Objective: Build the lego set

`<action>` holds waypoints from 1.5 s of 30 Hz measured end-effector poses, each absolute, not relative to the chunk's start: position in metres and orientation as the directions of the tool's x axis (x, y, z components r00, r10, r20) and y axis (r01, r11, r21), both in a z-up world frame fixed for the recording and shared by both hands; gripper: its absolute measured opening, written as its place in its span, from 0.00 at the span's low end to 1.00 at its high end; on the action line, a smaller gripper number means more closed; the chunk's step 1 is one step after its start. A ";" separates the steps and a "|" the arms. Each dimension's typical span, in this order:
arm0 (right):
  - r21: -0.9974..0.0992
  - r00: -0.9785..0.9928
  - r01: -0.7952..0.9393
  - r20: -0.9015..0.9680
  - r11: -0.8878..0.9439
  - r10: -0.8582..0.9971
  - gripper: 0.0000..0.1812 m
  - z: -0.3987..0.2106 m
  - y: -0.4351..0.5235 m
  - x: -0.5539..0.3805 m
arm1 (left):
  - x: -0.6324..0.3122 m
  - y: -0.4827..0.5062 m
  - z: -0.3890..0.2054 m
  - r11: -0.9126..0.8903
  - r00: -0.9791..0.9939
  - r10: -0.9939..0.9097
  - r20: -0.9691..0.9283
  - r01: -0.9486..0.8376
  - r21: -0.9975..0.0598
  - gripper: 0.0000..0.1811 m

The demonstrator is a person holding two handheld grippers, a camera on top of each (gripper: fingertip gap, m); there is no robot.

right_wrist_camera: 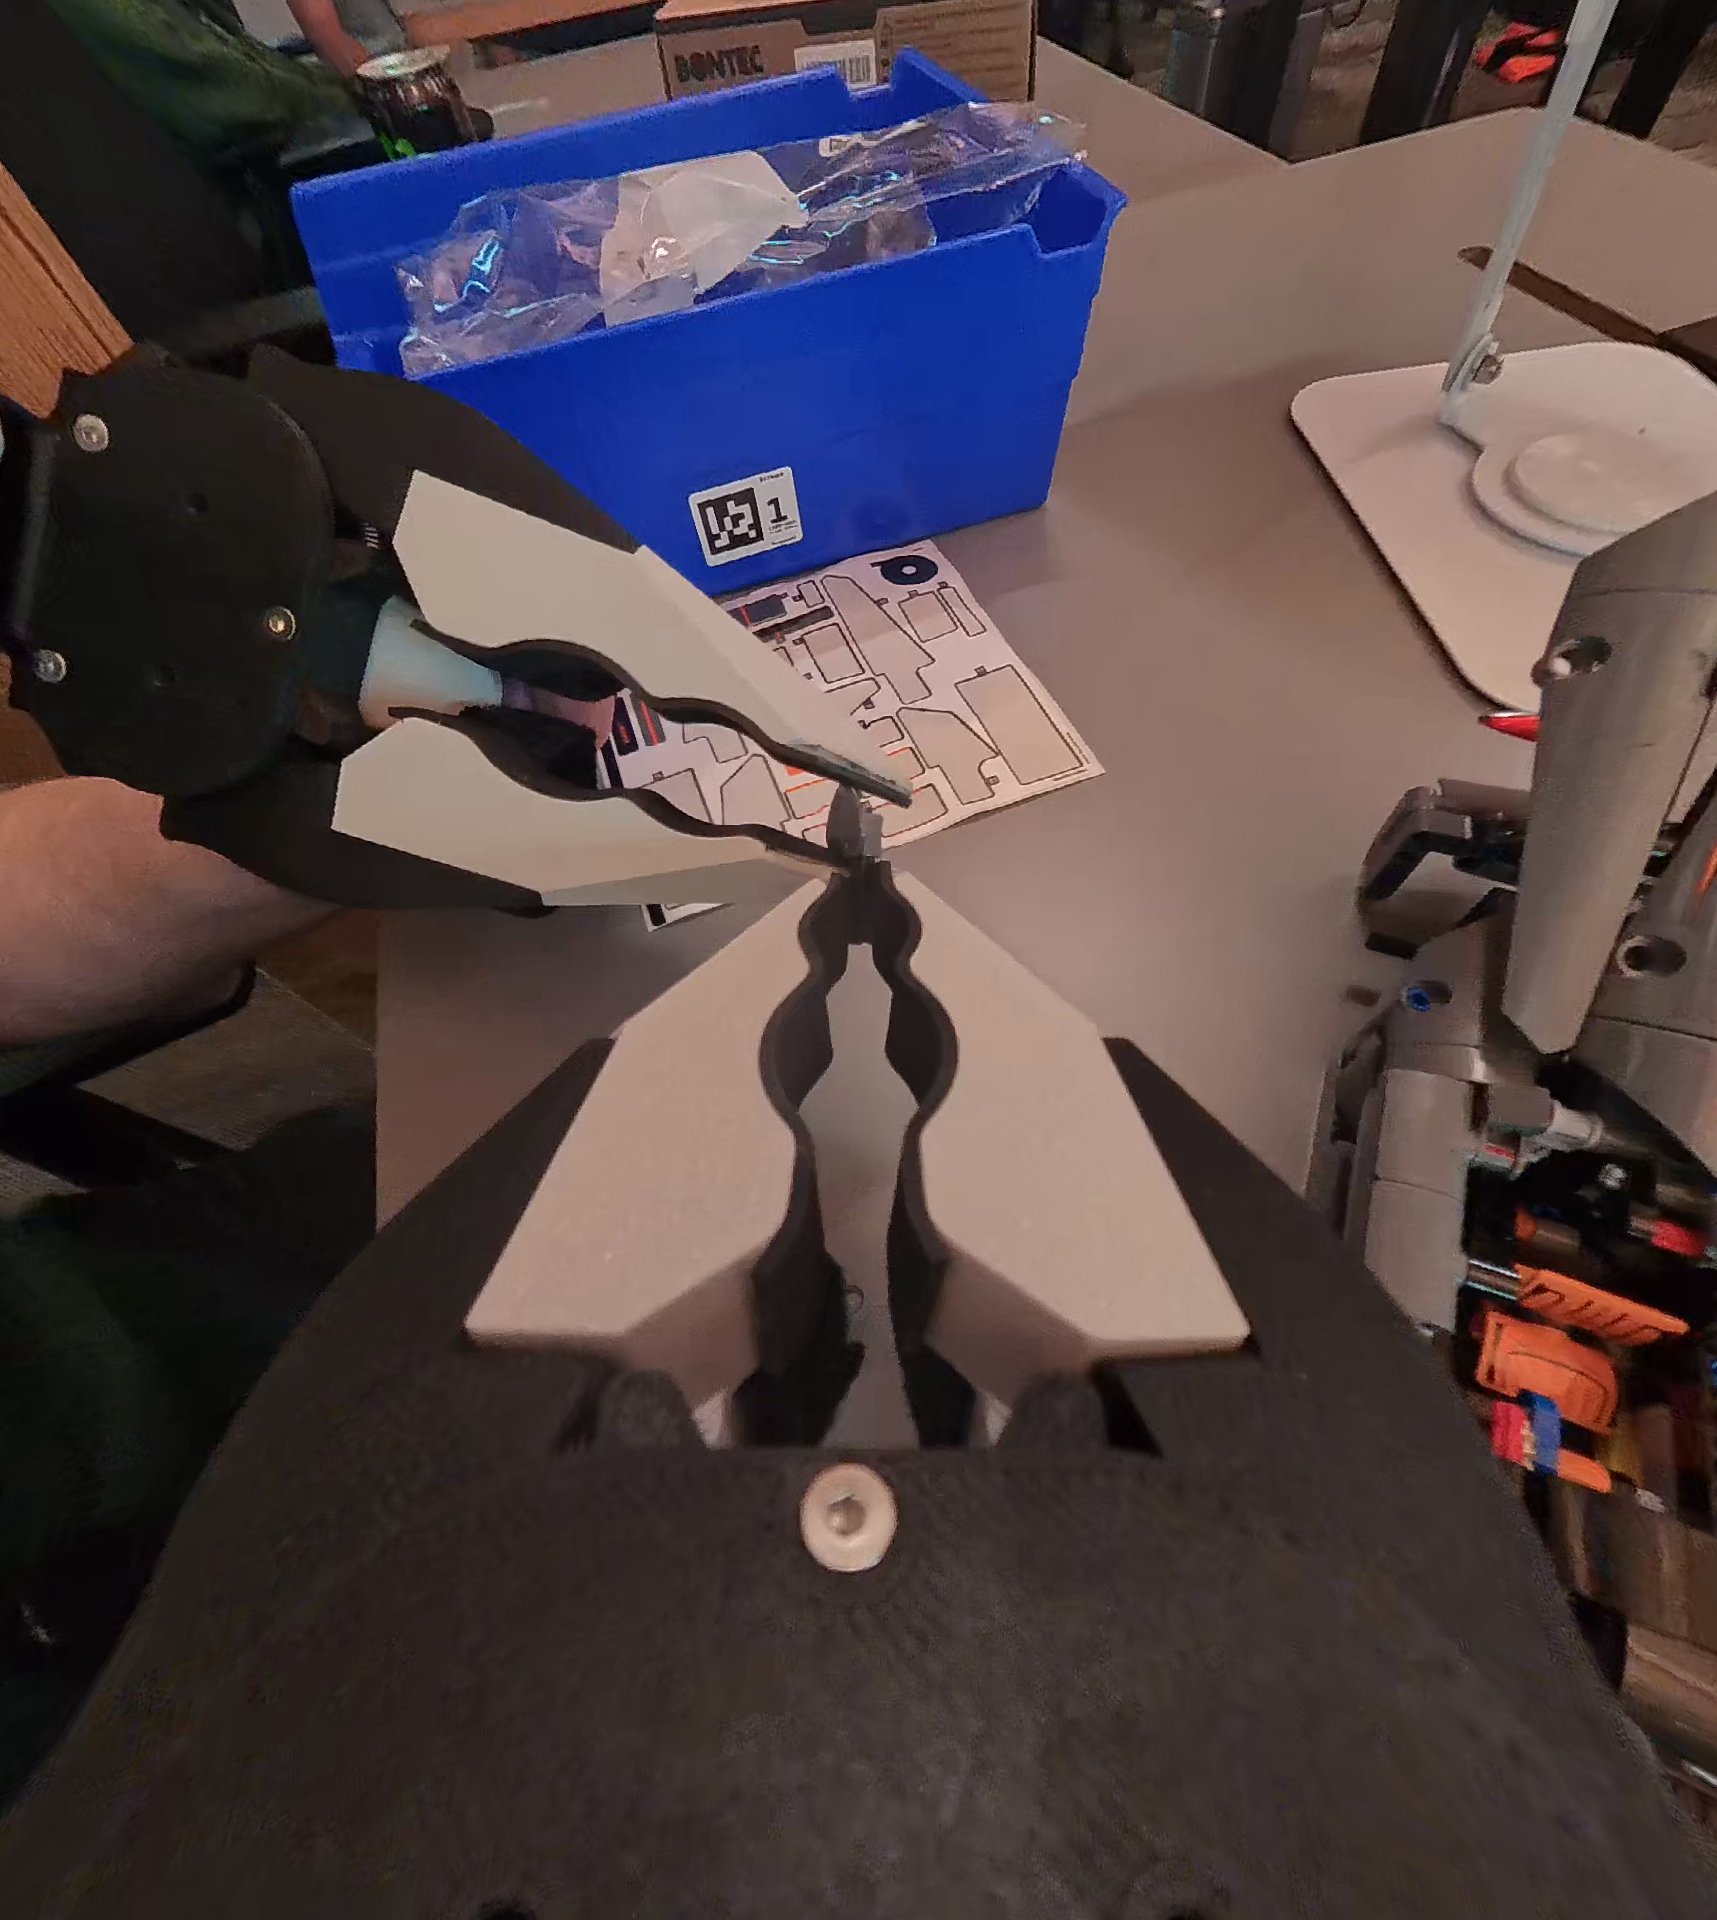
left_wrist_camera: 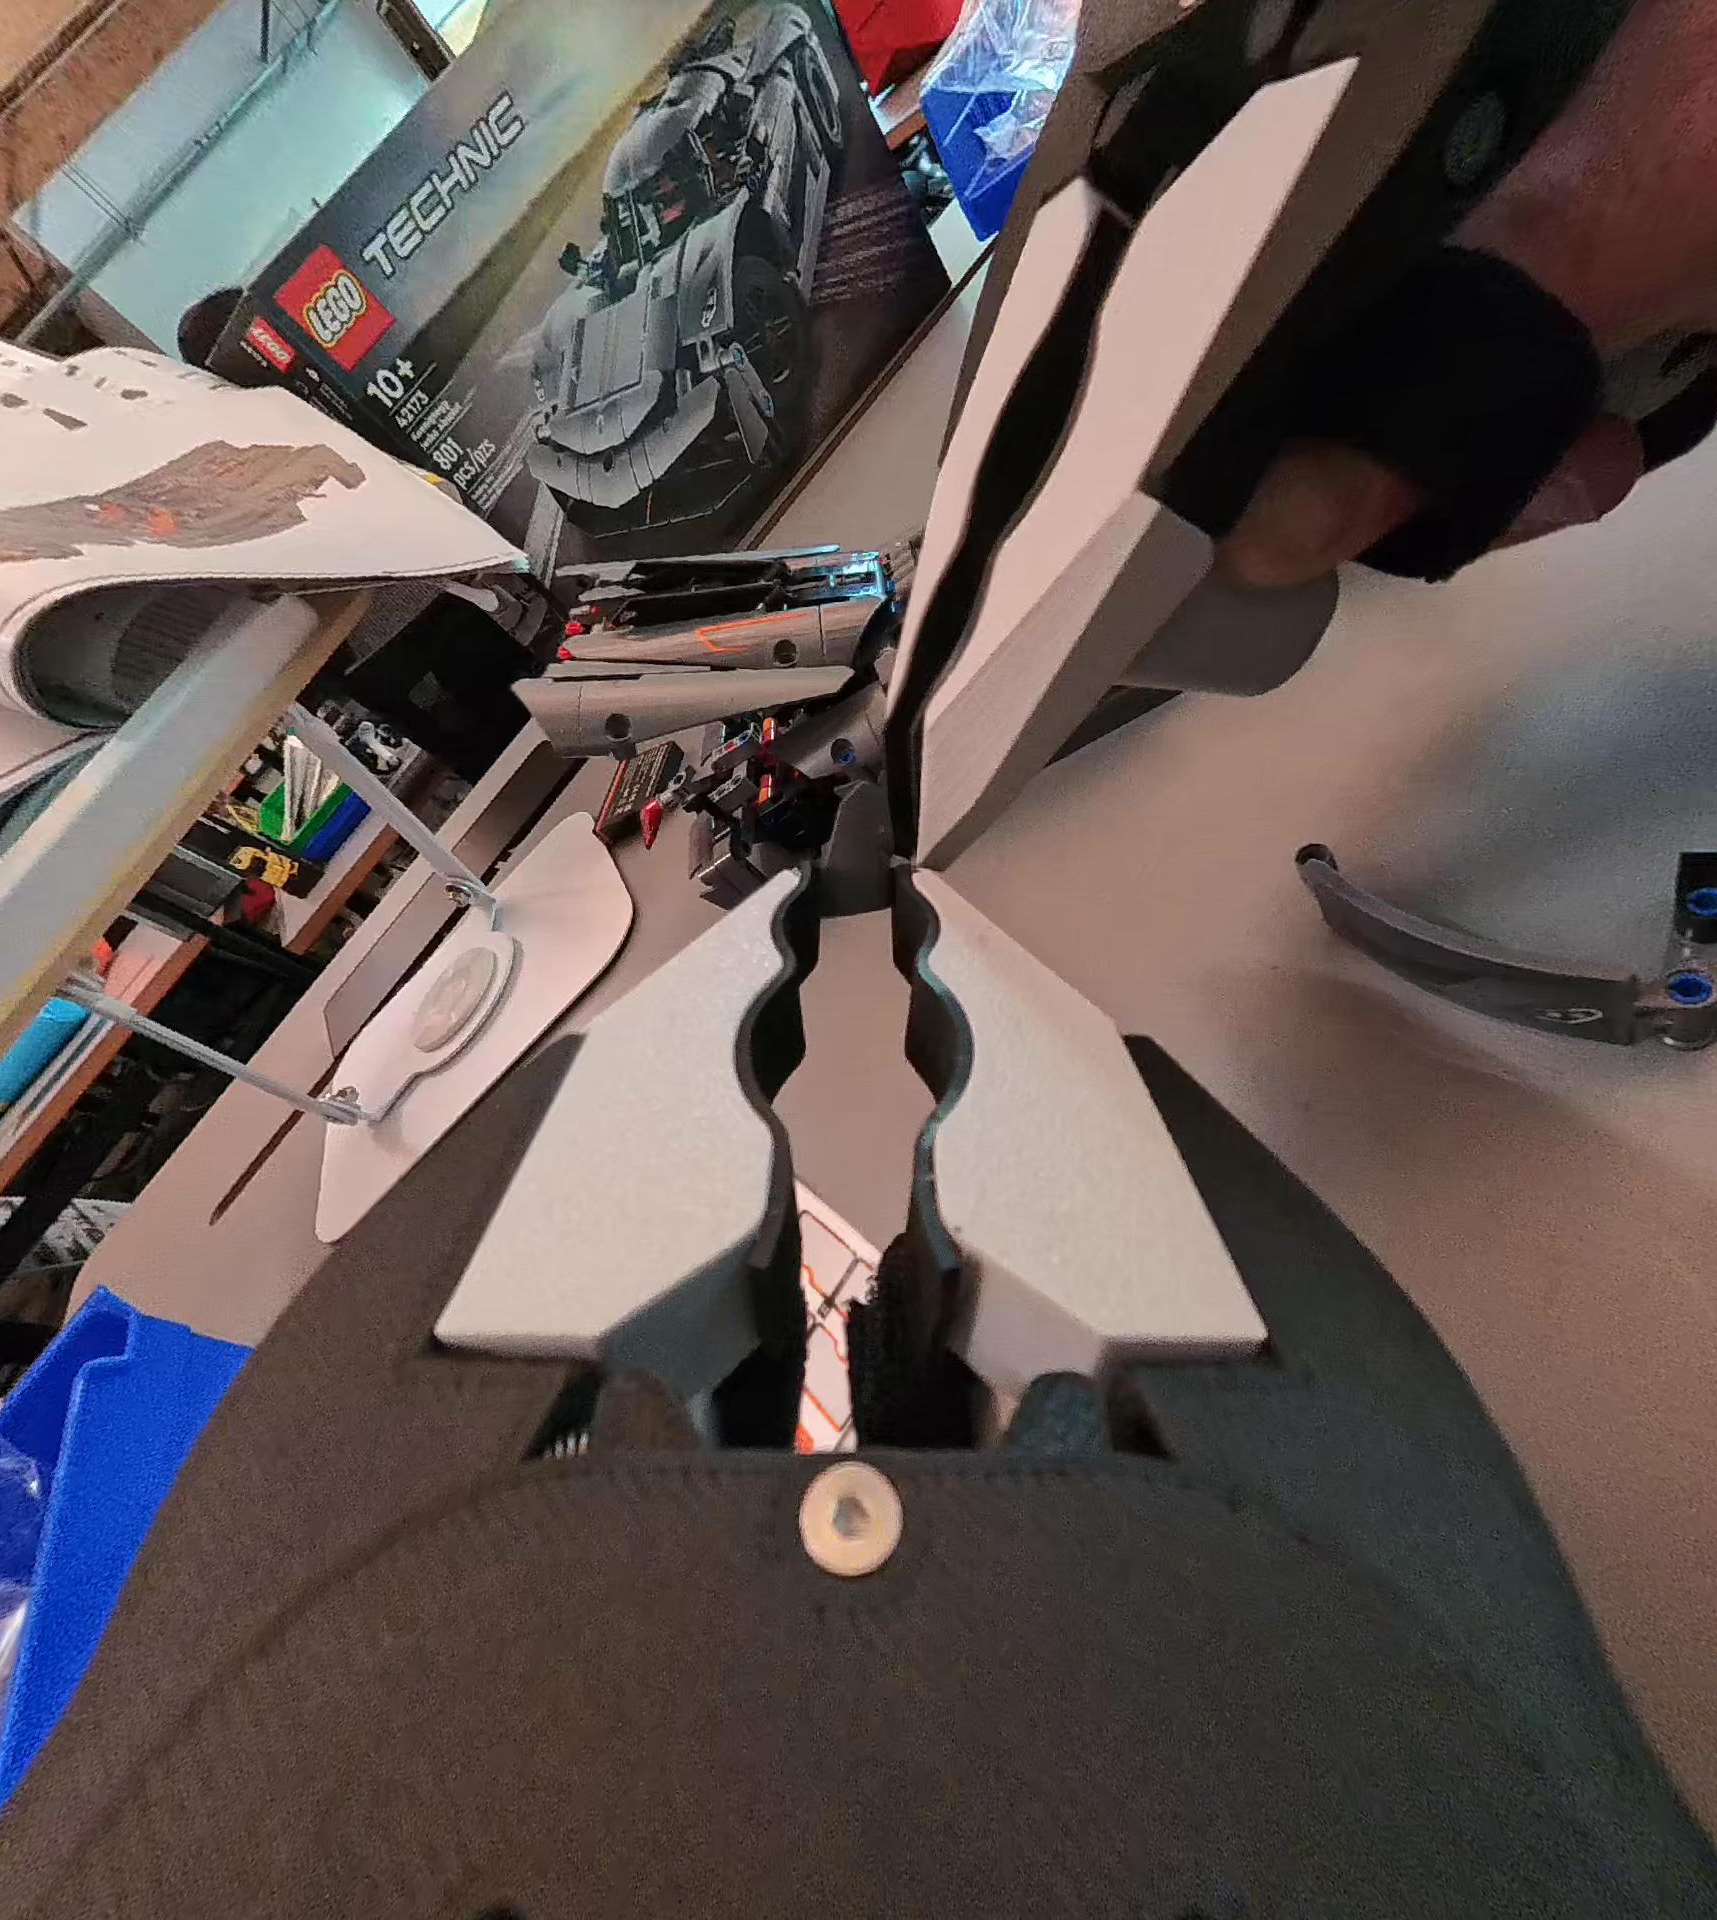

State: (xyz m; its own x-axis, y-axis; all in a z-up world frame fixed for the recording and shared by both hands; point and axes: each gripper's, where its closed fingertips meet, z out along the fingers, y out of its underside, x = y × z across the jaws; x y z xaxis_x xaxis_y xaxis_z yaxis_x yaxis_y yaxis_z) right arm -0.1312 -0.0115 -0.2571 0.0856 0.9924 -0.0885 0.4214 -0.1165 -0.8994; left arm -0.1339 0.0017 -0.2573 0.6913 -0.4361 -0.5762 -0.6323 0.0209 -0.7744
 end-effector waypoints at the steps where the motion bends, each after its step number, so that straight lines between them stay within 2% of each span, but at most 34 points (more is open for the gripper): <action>1: -0.900 0.089 0.425 -0.060 -0.092 0.994 0.01 -0.257 -0.011 -0.131 | -0.134 0.002 -0.257 0.019 0.696 -0.435 -0.572 -0.628 -0.778 0.06; 5: -0.897 0.096 0.442 0.058 0.010 0.994 0.01 -0.254 -0.011 -0.131 | -0.134 0.002 -0.255 0.015 0.719 -0.452 -0.528 -0.585 -0.811 0.06; 8: -0.895 0.098 0.447 0.068 0.017 0.993 0.01 -0.256 -0.011 -0.130 | -0.134 0.002 -0.256 0.015 0.708 -0.434 -0.557 -0.613 -0.790 0.06; 14: -0.903 0.059 0.383 -0.186 -0.194 0.981 0.01 -0.258 -0.013 -0.128 | -0.132 0.002 -0.256 0.044 0.652 -0.384 -0.654 -0.694 -0.718 0.06; 18: -0.898 0.041 0.331 -0.294 -0.290 0.955 0.01 -0.254 -0.013 -0.128 | -0.131 0.002 -0.254 0.041 0.675 -0.403 -0.618 -0.661 -0.749 0.06; 24: -0.890 0.110 0.452 0.112 0.051 0.988 0.02 -0.257 -0.013 -0.127 | -0.130 0.001 -0.257 -0.005 0.732 -0.459 -0.504 -0.569 -0.822 0.06; 26: -0.880 0.110 0.462 0.183 0.113 0.977 0.02 -0.254 -0.013 -0.127 | -0.130 0.001 -0.255 -0.017 0.760 -0.480 -0.438 -0.508 -0.861 0.06; 28: -0.878 0.116 0.462 0.194 0.120 0.974 0.02 -0.255 -0.012 -0.127 | -0.131 0.001 -0.254 0.001 0.738 -0.440 -0.511 -0.569 -0.823 0.06; 29: -0.890 0.113 0.447 0.162 0.096 0.980 0.02 -0.254 -0.013 -0.127 | -0.131 0.000 -0.253 0.009 0.736 -0.431 -0.522 -0.575 -0.818 0.06; 32: -0.931 0.067 0.343 -0.112 -0.128 0.992 0.01 -0.251 -0.017 -0.125 | -0.129 -0.002 -0.249 0.047 0.702 -0.377 -0.604 -0.637 -0.769 0.06; 36: -0.937 0.043 0.288 -0.196 -0.200 0.980 0.02 -0.246 -0.020 -0.121 | -0.126 -0.004 -0.242 0.090 0.658 -0.315 -0.684 -0.697 -0.712 0.06; 39: -0.943 0.103 0.317 -0.070 -0.100 0.992 0.02 -0.248 -0.018 -0.120 | -0.125 -0.003 -0.244 0.080 0.669 -0.334 -0.664 -0.681 -0.728 0.06; 41: -0.896 0.167 0.424 0.221 0.133 0.961 0.02 -0.250 -0.016 -0.119 | -0.125 -0.003 -0.246 0.049 0.729 -0.411 -0.548 -0.582 -0.811 0.06; 42: -0.877 0.170 0.441 0.289 0.189 0.942 0.02 -0.247 -0.018 -0.119 | -0.124 -0.004 -0.245 0.036 0.754 -0.456 -0.473 -0.515 -0.856 0.05; 44: -0.824 0.170 0.494 0.405 0.278 0.899 0.02 -0.248 -0.015 -0.117 | -0.122 -0.003 -0.246 0.011 0.769 -0.472 -0.430 -0.483 -0.876 0.05; 45: -0.826 0.172 0.495 0.399 0.271 0.901 0.02 -0.249 -0.015 -0.116 | -0.121 -0.003 -0.247 0.002 0.775 -0.484 -0.406 -0.463 -0.886 0.05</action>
State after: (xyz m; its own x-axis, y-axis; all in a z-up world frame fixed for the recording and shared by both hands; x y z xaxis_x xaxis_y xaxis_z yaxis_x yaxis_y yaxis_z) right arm -0.1161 -0.0155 -0.2486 0.1724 0.9005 0.3991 0.4945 0.2713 -0.8257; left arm -0.1215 -0.0029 -0.2472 0.7752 -0.4842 -0.4057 -0.4629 0.0017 -0.8864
